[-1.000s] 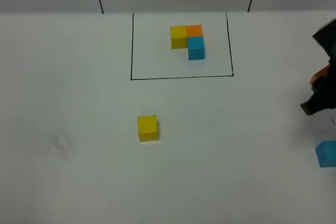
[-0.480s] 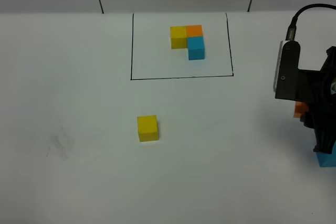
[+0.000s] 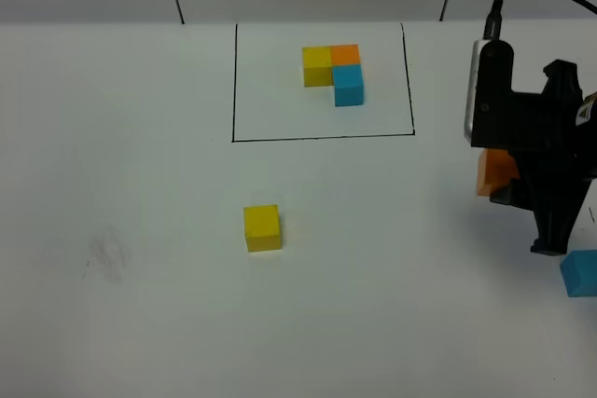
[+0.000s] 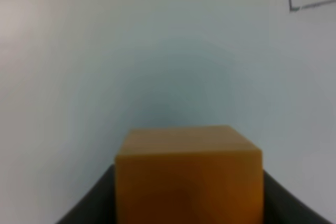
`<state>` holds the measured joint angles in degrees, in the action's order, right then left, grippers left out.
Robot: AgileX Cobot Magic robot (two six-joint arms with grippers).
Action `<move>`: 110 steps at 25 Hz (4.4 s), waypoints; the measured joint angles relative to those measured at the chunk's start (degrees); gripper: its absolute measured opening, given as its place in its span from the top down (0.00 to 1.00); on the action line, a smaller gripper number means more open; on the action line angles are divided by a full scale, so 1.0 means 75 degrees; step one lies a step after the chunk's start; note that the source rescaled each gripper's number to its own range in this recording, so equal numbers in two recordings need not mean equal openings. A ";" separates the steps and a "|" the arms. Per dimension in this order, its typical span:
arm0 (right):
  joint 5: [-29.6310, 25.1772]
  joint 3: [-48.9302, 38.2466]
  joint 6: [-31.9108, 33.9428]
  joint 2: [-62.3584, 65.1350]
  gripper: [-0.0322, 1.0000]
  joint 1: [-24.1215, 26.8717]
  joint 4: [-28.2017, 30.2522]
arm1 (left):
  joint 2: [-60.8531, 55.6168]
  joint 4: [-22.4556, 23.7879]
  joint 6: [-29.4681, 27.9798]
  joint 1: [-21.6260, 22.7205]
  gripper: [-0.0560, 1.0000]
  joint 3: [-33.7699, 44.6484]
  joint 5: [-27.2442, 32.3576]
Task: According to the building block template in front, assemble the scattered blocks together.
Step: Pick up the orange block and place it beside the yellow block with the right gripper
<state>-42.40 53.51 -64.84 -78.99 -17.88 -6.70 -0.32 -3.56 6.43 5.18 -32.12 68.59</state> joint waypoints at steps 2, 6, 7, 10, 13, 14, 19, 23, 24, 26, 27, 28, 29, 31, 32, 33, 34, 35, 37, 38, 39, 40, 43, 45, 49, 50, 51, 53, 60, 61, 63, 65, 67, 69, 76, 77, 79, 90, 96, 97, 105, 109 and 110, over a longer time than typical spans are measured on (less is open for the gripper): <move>-0.0227 0.0360 -0.0256 -0.0064 0.51 -0.0031 -0.0304 | 0.0000 0.0000 0.0000 0.0000 0.95 0.0000 0.0000; -0.0589 0.1053 -0.0364 -0.0392 0.51 -0.0484 -0.0354 | 0.0000 0.0000 0.0000 0.0000 0.95 0.0000 0.0000; -0.0628 0.1216 -0.0357 -0.0504 0.51 -0.0647 -0.0354 | 0.0000 0.0000 0.0000 0.0000 0.95 0.0000 0.0000; -0.0741 0.1708 -0.0337 -0.0902 0.51 -0.1093 -0.0354 | 0.0000 0.0000 0.0000 0.0000 0.95 0.0000 0.0000; -0.0893 0.2119 -0.0196 -0.1388 0.51 -0.1486 -0.0349 | 0.0000 0.0000 0.0000 0.0000 0.95 0.0000 0.0000; -0.0912 0.2240 -0.0127 -0.1579 0.51 -0.1600 -0.0349 | 0.0000 0.0000 0.0000 0.0000 0.95 0.0000 0.0000; -0.0624 0.2562 0.0422 -0.2414 0.51 -0.2229 -0.0326 | 0.0000 0.0000 0.0000 0.0000 0.95 0.0000 0.0000; -0.0106 0.2579 0.0993 -0.2936 0.51 -0.2559 -0.0326 | 0.0000 0.0000 0.0000 0.0000 0.95 0.0000 0.0000; -0.0052 0.2579 0.1085 -0.3030 0.51 -0.2578 -0.0326 | 0.0000 0.0000 0.0000 0.0000 0.95 0.0000 0.0000; 0.0001 0.2579 0.1283 -0.3244 0.51 -0.2587 -0.0326 | 0.0000 0.0000 0.0000 0.0000 0.95 0.0000 0.0000; 0.0009 0.2585 0.1348 -0.3316 0.51 -0.2587 -0.0326 | 0.0000 0.0000 0.0000 0.0000 0.95 0.0000 0.0000; 0.0009 0.2592 0.1368 -0.3383 0.51 -0.2587 -0.0323 | 0.0000 0.0000 0.0000 0.0000 0.95 0.0000 0.0000; 0.0009 0.2592 0.1371 -0.3451 0.51 -0.2587 -0.0323 | 0.0000 0.0000 0.0000 0.0000 0.95 0.0000 0.0000; 0.0009 0.2592 0.1361 -0.3560 0.51 -0.2587 -0.0323 | 0.0000 0.0000 0.0000 0.0000 0.95 0.0000 0.0000; -0.0025 0.2592 0.1319 -0.3604 0.51 -0.2602 -0.0323 | 0.0000 0.0000 0.0000 0.0000 0.95 0.0000 0.0000; -0.0061 0.2592 0.1264 -0.3638 0.51 -0.2622 -0.0323 | 0.0000 0.0000 0.0000 0.0000 0.95 0.0000 0.0000; -0.0128 0.2592 0.1184 -0.3667 0.51 -0.2656 -0.0330 | 0.0000 0.0000 0.0000 0.0000 0.95 0.0000 0.0000; -0.0220 0.2592 0.1085 -0.3702 0.51 -0.2685 -0.0330 | 0.0000 0.0000 0.0000 0.0000 0.95 0.0000 0.0000; -0.0295 0.2592 0.1000 -0.3757 0.51 -0.2736 -0.0353 | 0.0000 0.0000 0.0000 0.0000 0.95 0.0000 0.0000; -0.0295 0.2592 0.0974 -0.3777 0.51 -0.2742 -0.0353 | 0.0000 0.0000 0.0000 0.0000 0.95 0.0000 0.0000; -0.0295 0.2592 0.0968 -0.3795 0.51 -0.2742 -0.0362 | 0.0000 0.0000 0.0000 0.0000 0.95 0.0000 0.0000; -0.0295 0.2592 0.0960 -0.3817 0.51 -0.2742 -0.0362 | 0.0000 0.0000 0.0000 0.0000 0.95 0.0000 0.0000; -0.0249 0.2636 0.0960 -0.3854 0.51 -0.2742 -0.0362 | 0.0000 0.0000 0.0000 0.0000 0.95 0.0000 0.0000; -0.0276 0.2783 0.1021 -0.3912 0.51 -0.2742 -0.0362 | 0.0000 0.0000 0.0000 0.0000 0.95 0.0000 0.0000; -0.0584 0.3465 0.1135 -0.4149 0.51 -0.2770 -0.0343 | 0.0000 0.0000 0.0000 0.0000 0.95 0.0000 0.0000; -0.0648 0.3643 0.1153 -0.4233 0.51 -0.2797 -0.0314 | 0.0000 0.0000 0.0000 0.0000 0.95 0.0000 0.0000; -0.0680 0.3746 0.1174 -0.4304 0.51 -0.2835 -0.0267 | 0.0000 0.0000 0.0000 0.0000 0.95 0.0000 0.0000; -0.0702 0.3922 0.1187 -0.4425 0.51 -0.2912 -0.0248 | 0.0000 0.0000 0.0000 0.0000 0.95 0.0000 0.0000; -0.0636 0.4101 0.1318 -0.4879 0.51 -0.2973 -0.0197 | 0.0000 0.0000 0.0000 0.0000 0.95 0.0000 0.0000; -0.0525 0.4101 0.1391 -0.4895 0.51 -0.2989 -0.0147 | 0.0000 0.0000 0.0000 0.0000 0.95 0.0000 0.0000; -0.0355 0.4101 0.1531 -0.4901 0.51 -0.3047 -0.0009 | 0.0000 0.0000 0.0000 0.0000 0.95 0.0000 0.0000; -0.0253 0.4101 0.1627 -0.4920 0.51 -0.3100 0.0111 | 0.0000 0.0000 0.0000 0.0000 0.95 0.0000 0.0000; -0.0243 0.4103 0.1658 -0.4984 0.51 -0.3118 0.0155 | 0.0000 0.0000 0.0000 0.0000 0.95 0.0000 0.0000; -0.0240 0.4103 0.1666 -0.5080 0.51 -0.3118 0.0155 | 0.0000 0.0000 0.0000 0.0000 0.95 0.0000 0.0000; -0.0263 0.4103 0.1666 -0.5273 0.51 -0.3118 0.0163 | 0.0000 0.0000 0.0000 0.0000 0.95 0.0000 0.0000; -0.0263 0.4103 0.1666 -0.5302 0.51 -0.3118 0.0163 | 0.0000 0.0000 0.0000 0.0000 0.95 0.0000 0.0000; -0.0263 0.4103 0.1666 -0.5366 0.51 -0.3118 0.0163 | 0.0000 0.0000 0.0000 0.0000 0.95 0.0000 0.0000; -0.0191 0.4103 0.1636 -0.5454 0.51 -0.3120 0.0163 | 0.0000 0.0000 0.0000 0.0000 0.95 0.0000 0.0000; -0.0158 0.4103 0.1518 -0.5496 0.51 -0.3120 0.0163 | 0.0000 0.0000 0.0000 0.0000 0.95 0.0000 0.0000; -0.0150 0.4110 0.1512 -0.5532 0.51 -0.3120 0.0163 | 0.0000 0.0000 0.0000 0.0000 0.95 0.0000 0.0000; -0.0052 0.4117 0.1468 -0.5699 0.51 -0.3120 0.0147 | 0.0000 0.0000 0.0000 0.0000 0.95 0.0000 0.0000; -0.0035 0.4117 0.1442 -0.5839 0.51 -0.3120 0.0139 | 0.0000 0.0000 0.0000 0.0000 0.95 0.0000 0.0000; -0.0028 0.4124 0.1438 -0.5876 0.51 -0.3120 0.0139 | 0.0000 0.0000 0.0000 0.0000 0.95 0.0000 0.0000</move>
<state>-42.61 84.45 -54.06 -123.05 -41.28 -5.66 -0.32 -3.56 6.43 5.18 -32.12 68.59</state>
